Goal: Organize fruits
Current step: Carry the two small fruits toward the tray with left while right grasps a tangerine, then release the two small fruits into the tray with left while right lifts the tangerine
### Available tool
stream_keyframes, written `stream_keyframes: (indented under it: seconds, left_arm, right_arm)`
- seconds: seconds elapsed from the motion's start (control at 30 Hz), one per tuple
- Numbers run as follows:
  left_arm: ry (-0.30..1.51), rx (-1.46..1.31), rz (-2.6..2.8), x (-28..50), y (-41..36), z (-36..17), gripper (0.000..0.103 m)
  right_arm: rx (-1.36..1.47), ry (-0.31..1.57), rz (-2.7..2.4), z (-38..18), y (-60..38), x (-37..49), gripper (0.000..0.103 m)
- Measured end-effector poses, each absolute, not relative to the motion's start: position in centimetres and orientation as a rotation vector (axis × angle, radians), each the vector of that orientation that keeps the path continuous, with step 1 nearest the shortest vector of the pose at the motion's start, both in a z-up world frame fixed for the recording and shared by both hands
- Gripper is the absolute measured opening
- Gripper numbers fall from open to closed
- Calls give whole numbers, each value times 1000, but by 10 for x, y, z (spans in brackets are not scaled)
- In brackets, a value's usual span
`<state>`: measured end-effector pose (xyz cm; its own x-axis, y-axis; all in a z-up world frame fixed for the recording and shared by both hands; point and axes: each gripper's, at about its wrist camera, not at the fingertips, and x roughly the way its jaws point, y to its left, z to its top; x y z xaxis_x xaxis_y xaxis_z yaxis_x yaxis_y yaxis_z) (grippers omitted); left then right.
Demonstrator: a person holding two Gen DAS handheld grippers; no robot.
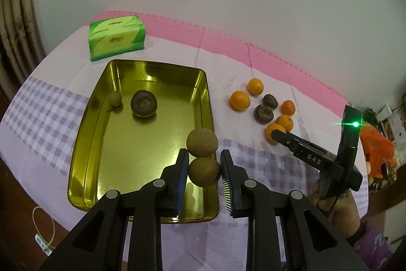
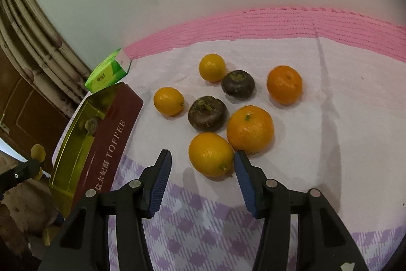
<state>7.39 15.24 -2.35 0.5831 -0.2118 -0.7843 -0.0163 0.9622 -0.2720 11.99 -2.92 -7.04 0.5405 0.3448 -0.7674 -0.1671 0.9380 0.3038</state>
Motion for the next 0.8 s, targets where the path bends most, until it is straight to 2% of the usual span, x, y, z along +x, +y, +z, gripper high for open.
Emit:
stream_keyframes:
  seconds: [0.07,0.13,0.5,0.6,0.8]
  left_arm:
    - [948,-258,-112,74,153,-25,26]
    - [954,-260,-111,75,154,-28,26]
    - [968,-278,-100,79,164,-33,26]
    - [970,-275,-95,80,166,-35,26]
    - [952,-282,-49,84,185,-34,26]
  right_arm:
    - [182,953,310,-70,-26,118,47]
    - [165,963,320,-71,-21,117,40]
    - [87,978,299,-77,-9,130,42]
    - [61,974,293,-79,-7,132,35]
    - [-78,910,299,-82,2,112,33]
